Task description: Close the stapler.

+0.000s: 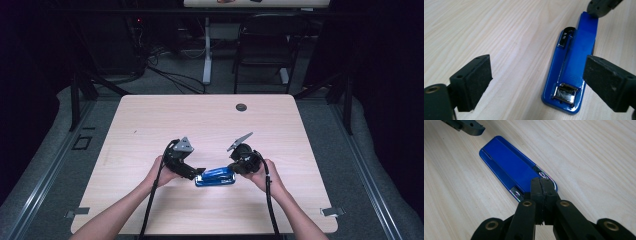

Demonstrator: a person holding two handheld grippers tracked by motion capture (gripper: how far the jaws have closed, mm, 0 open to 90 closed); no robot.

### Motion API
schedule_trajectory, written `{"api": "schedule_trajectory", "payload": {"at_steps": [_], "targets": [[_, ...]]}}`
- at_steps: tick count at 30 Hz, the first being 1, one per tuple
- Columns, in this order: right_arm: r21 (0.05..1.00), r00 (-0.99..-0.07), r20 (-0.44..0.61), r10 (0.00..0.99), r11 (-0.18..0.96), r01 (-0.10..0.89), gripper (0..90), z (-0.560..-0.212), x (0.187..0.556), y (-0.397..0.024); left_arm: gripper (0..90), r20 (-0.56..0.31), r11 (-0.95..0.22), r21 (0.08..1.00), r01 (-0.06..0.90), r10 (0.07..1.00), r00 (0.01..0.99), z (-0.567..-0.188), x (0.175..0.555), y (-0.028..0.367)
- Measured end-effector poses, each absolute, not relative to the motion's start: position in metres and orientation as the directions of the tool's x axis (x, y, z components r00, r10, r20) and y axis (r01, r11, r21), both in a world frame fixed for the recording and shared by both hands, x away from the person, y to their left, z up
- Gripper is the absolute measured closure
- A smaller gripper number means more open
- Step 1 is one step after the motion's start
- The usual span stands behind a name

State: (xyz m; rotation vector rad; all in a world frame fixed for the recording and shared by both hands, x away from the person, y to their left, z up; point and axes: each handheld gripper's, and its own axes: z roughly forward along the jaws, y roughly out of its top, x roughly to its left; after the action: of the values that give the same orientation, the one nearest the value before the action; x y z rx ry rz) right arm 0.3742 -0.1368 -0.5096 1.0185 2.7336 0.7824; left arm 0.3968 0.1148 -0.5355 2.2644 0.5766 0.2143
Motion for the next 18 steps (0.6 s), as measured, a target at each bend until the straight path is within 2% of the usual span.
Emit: {"api": "schedule_trajectory", "payload": {"at_steps": [10,18], "targets": [[0.513,-0.761,0.076,0.644,0.629,0.584,90.0,-0.5104,0.3746,-0.137,2.5,-0.031,-0.596,0.706,0.382,0.513,0.858,-0.5392,0.4025,0.1214],[0.495,-0.76,0.06,0.647,0.642,0.586,90.0,-0.5122,0.3752,-0.1354,2.0,-0.033,-0.598,0.701,0.388,0.517,0.855,-0.5401,0.4029,0.1215]]}}
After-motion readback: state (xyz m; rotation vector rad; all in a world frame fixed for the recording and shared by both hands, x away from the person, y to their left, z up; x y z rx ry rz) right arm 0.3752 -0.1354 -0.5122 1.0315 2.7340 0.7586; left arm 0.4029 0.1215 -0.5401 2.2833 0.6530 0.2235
